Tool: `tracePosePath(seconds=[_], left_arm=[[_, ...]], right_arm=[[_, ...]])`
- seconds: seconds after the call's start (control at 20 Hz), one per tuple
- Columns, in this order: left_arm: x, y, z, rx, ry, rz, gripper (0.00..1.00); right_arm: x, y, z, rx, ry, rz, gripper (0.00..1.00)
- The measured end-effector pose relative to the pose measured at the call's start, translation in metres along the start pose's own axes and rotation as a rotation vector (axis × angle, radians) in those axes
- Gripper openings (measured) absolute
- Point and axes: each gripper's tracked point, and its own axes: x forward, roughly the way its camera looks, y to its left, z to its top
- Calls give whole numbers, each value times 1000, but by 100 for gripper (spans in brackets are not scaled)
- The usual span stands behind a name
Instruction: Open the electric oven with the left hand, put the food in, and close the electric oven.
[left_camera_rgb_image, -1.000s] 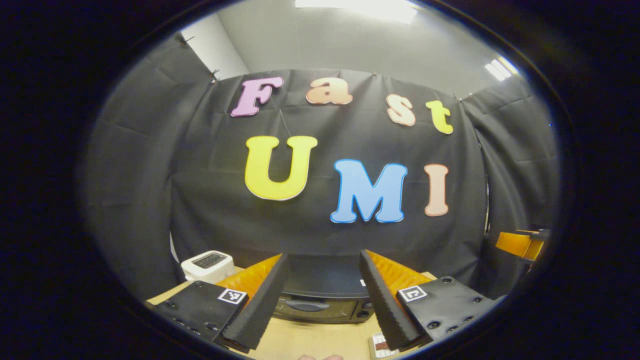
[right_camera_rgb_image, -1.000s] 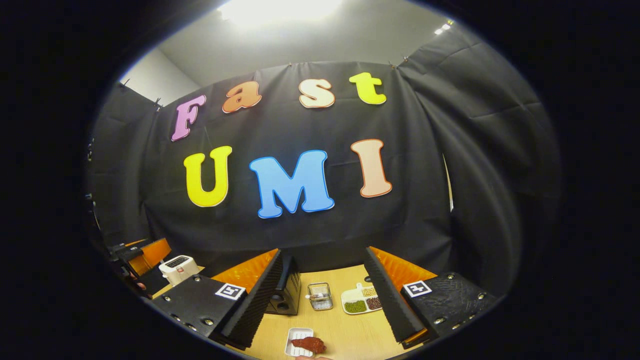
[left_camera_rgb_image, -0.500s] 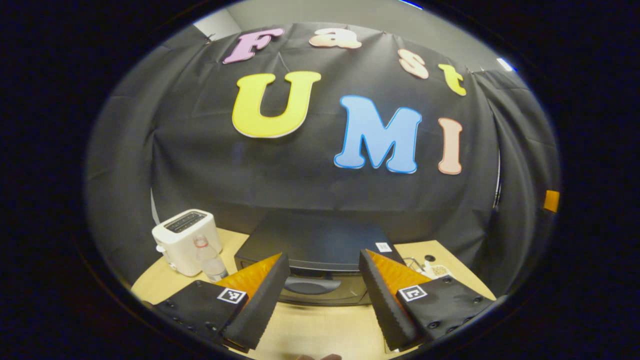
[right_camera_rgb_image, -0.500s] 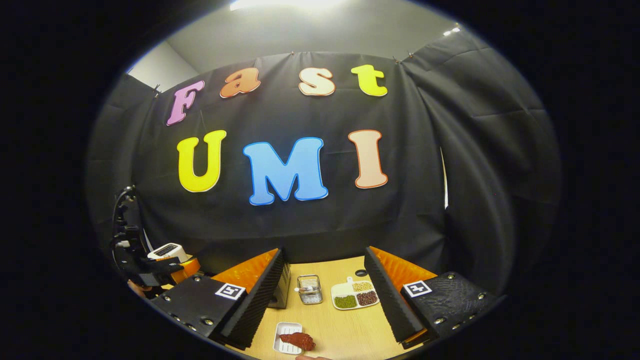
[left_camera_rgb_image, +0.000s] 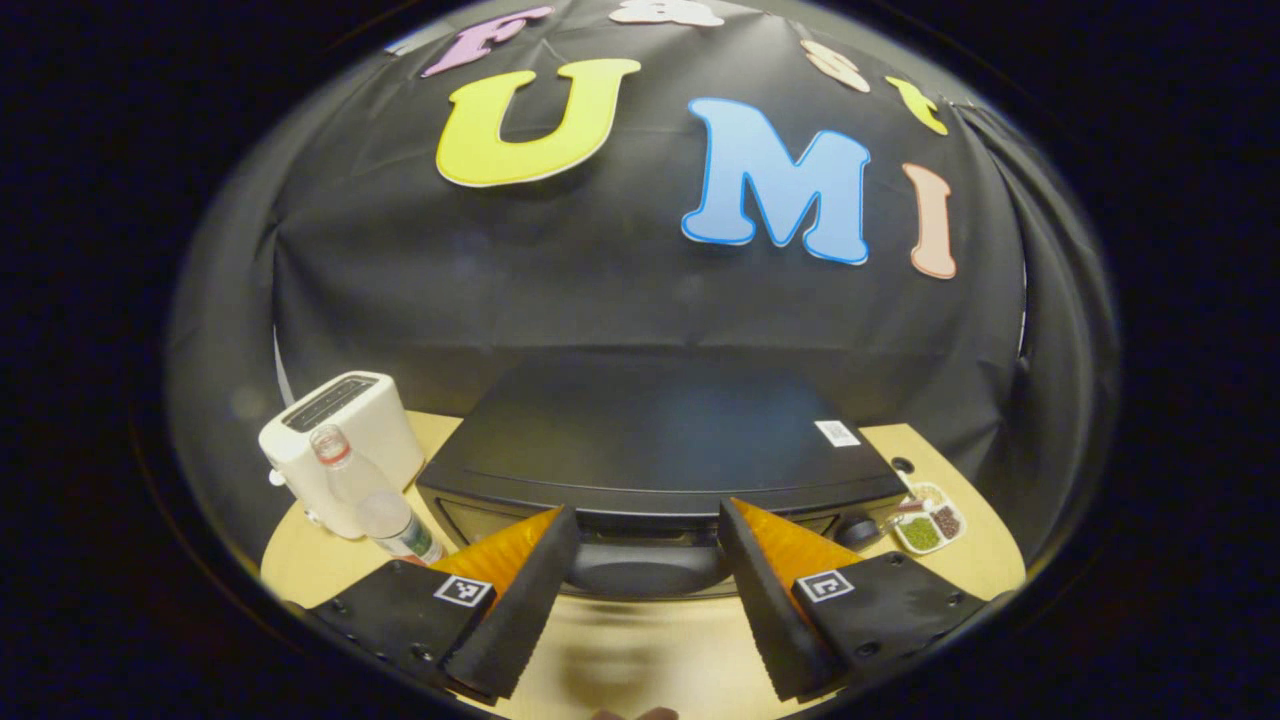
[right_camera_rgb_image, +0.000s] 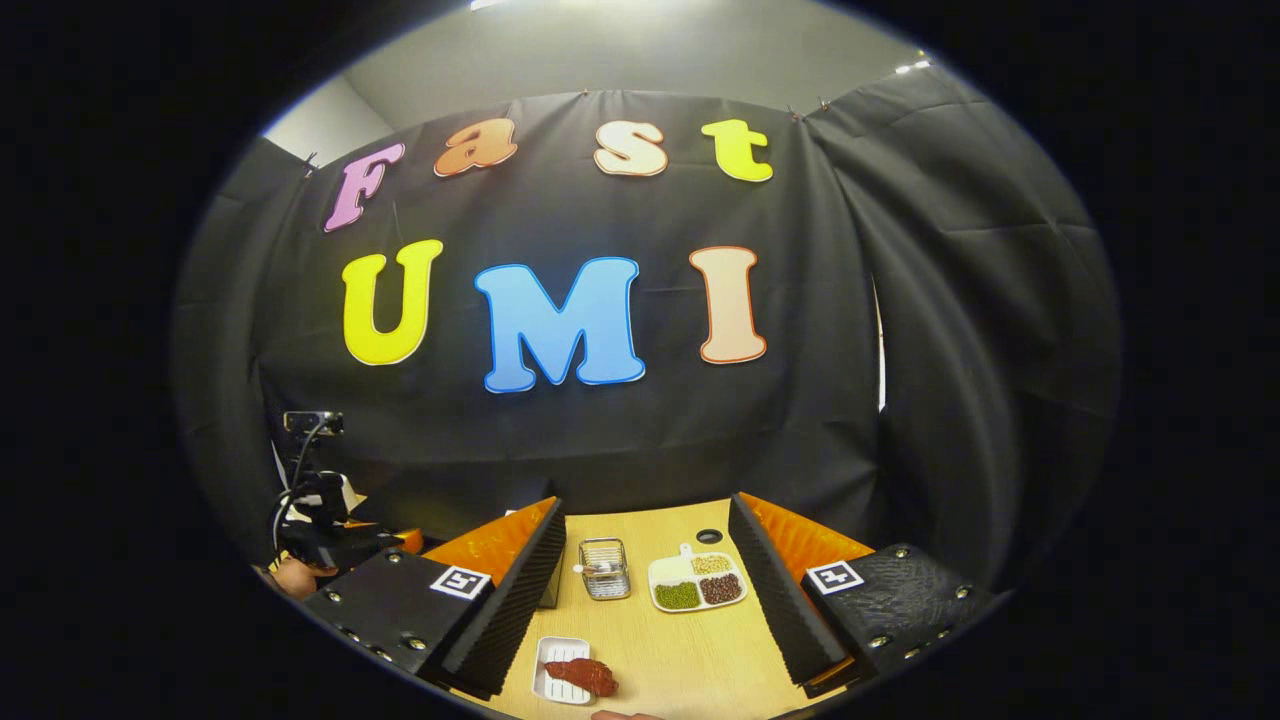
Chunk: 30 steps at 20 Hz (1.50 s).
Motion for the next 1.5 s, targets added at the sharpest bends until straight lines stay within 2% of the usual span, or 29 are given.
tracePosePath(seconds=[0.05, 0.35, 0.4, 0.45, 0.5, 0.55, 0.6, 0.75, 0.9, 0.95, 1.2, 1.4, 1.45, 1.5], left_arm=[[1, 0, 2, 14, -8, 7, 98], [2, -2, -4, 71, 2, 8, 94], [1, -2, -7, 73, 1, 8, 98], [-3, -2, -9, 64, 5, 6, 95], [-9, -3, -12, 60, 5, 2, 94], [-14, -2, -15, 64, 7, -3, 93], [-19, -2, -18, 68, 8, -5, 95], [-30, -2, -29, 73, 16, -5, 93], [-45, -1, -46, 42, 35, 3, 98], [-49, -1, -52, 35, 42, 3, 95], [-65, -1, -85, 33, 77, -2, 98], [-73, 1, -118, 21, 135, -3, 93], [-74, 1, -126, 21, 146, 2, 100], [-76, 2, -135, 22, 168, 15, 98]], right_arm=[[1, 2, 0, 0, 1, 0, 99], [4, 14, 2, 8, -4, 15, 99], [3, 15, 3, 13, -9, 17, 99], [3, 17, 5, 19, -15, 20, 99], [2, 18, 5, 23, -20, 22, 94], [1, 19, 6, 26, -23, 21, 99], [-1, 19, 5, 29, -25, 20, 99], [-2, 19, 3, 46, -22, 19, 99], [-4, 20, 2, 53, -22, 24, 99], [-3, 21, 3, 52, -23, 27, 99], [-5, 20, -2, 42, -13, 36, 99], [-7, 21, -9, 57, 6, 47, 99], [-7, 20, -10, 56, 10, 47, 99], [-8, 19, -12, 52, 13, 47, 99]])
